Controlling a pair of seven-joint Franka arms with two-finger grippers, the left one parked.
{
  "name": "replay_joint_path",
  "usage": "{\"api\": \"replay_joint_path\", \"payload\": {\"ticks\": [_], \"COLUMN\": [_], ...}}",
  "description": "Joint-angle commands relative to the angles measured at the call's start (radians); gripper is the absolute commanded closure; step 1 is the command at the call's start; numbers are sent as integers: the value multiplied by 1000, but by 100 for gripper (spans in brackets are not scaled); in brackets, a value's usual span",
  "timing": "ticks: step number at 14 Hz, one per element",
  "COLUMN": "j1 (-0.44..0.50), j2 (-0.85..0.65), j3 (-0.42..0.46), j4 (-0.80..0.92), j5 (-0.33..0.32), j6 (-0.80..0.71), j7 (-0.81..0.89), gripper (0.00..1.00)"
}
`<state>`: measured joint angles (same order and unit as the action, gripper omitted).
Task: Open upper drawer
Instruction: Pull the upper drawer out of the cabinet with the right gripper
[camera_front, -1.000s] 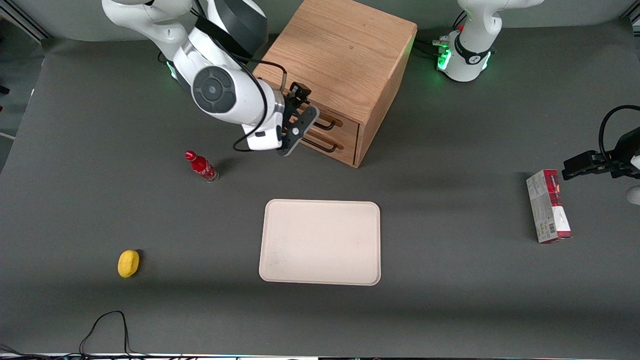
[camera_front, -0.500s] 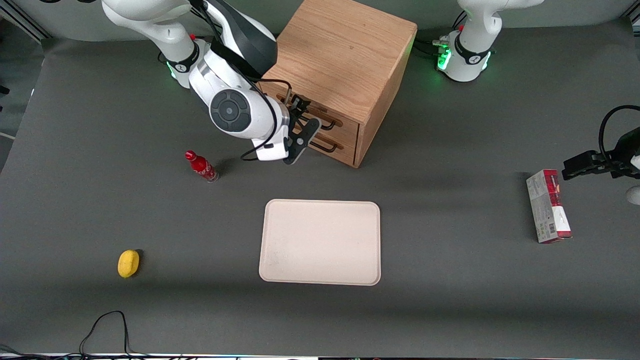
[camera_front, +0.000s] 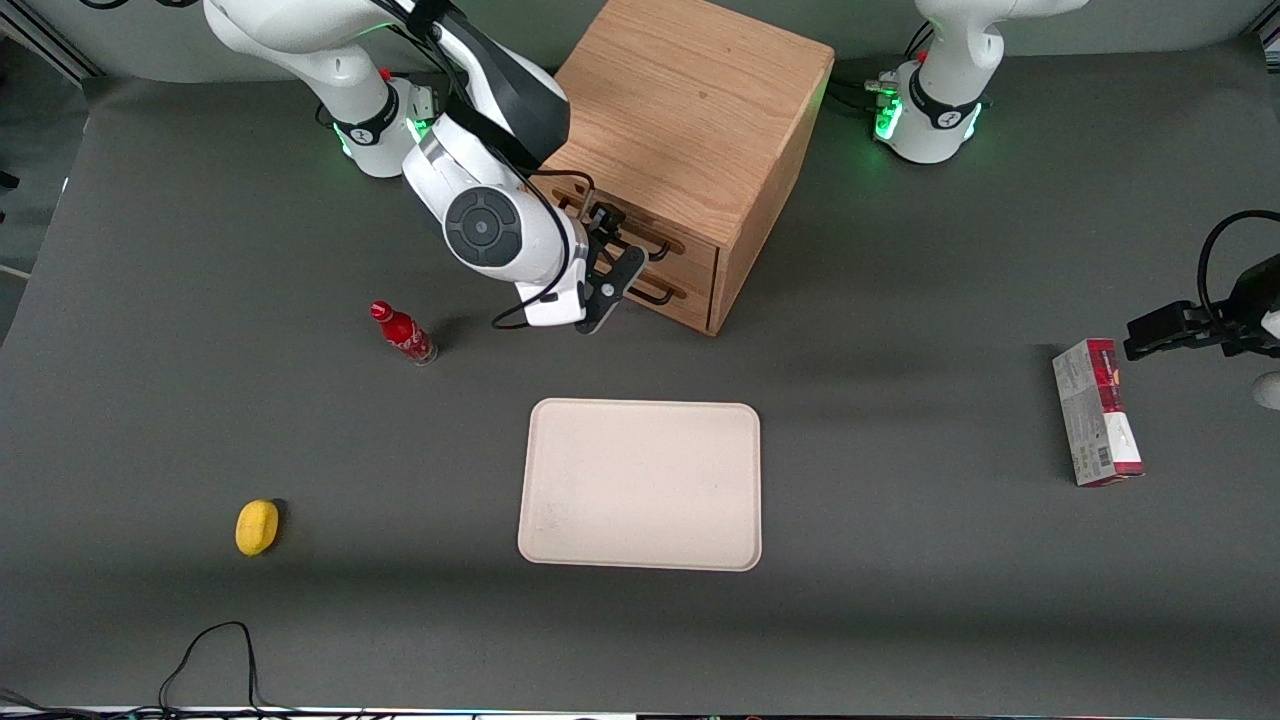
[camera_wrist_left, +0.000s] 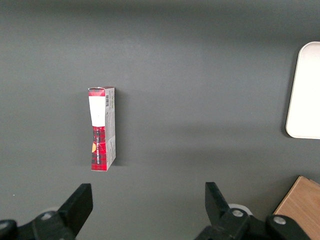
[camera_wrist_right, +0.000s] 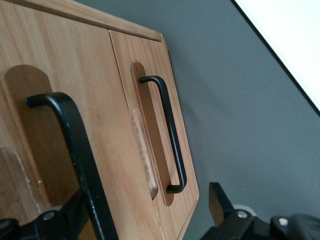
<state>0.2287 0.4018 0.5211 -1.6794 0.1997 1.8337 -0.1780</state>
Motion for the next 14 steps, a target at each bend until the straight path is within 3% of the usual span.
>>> {"api": "replay_joint_path", "payload": {"ticks": [1, 6, 8, 11, 14], "j1": [-3, -37, -37, -38, -38], "j2": [18, 69, 91, 127, 166], "j3": [-1, -26, -81, -127, -182], "j4": [15, 128, 176, 237, 312], "j5": [-65, -105, -106, -201, -212], "j6": [29, 21, 21, 21, 21], "j7": [-20, -103, -145, -153, -155], "gripper": [0, 0, 0, 0, 0]}}
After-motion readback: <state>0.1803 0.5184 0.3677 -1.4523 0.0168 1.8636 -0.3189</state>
